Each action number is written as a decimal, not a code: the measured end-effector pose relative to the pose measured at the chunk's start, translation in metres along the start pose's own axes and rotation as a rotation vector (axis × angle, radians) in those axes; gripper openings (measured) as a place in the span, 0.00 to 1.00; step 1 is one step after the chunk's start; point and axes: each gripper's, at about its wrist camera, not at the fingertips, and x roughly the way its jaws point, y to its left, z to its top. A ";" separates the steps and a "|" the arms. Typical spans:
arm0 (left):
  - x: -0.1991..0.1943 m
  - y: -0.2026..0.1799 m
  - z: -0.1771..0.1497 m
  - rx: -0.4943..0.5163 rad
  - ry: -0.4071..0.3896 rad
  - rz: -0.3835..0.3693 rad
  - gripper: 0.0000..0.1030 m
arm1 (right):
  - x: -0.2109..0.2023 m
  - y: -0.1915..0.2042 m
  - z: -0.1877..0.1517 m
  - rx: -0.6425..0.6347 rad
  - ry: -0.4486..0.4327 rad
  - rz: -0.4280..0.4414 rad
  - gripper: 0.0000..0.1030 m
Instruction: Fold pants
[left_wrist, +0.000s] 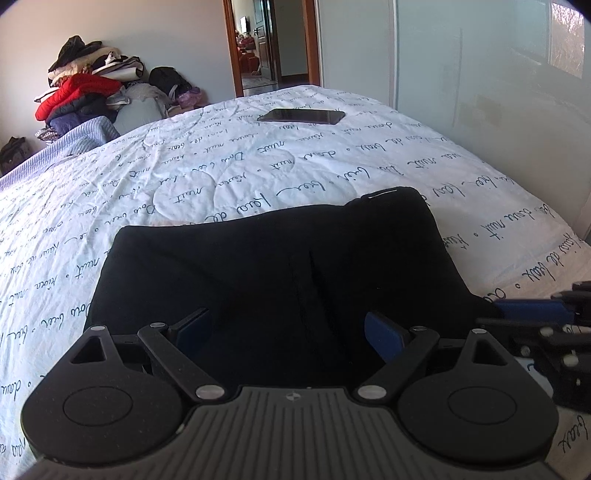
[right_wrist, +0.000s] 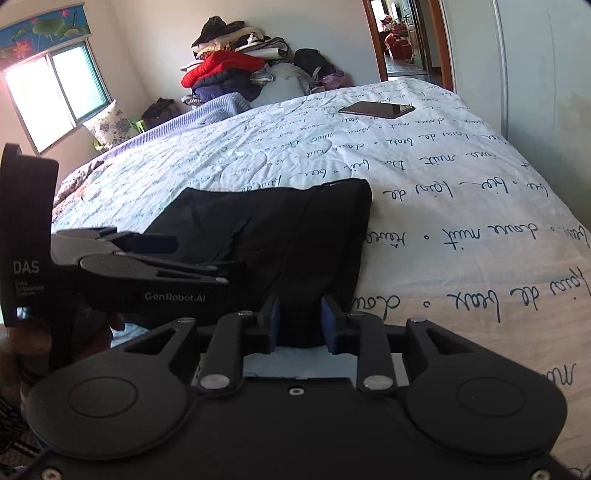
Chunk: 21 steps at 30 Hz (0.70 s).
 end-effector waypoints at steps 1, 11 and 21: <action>0.000 -0.001 0.000 0.000 0.002 0.000 0.89 | 0.003 -0.003 0.001 0.013 -0.004 0.010 0.27; -0.005 -0.003 0.002 -0.002 -0.008 -0.016 0.90 | -0.012 0.011 0.002 -0.136 -0.032 -0.091 0.01; -0.012 0.026 0.008 -0.056 -0.037 0.051 0.90 | 0.001 0.008 0.039 -0.183 -0.076 -0.142 0.13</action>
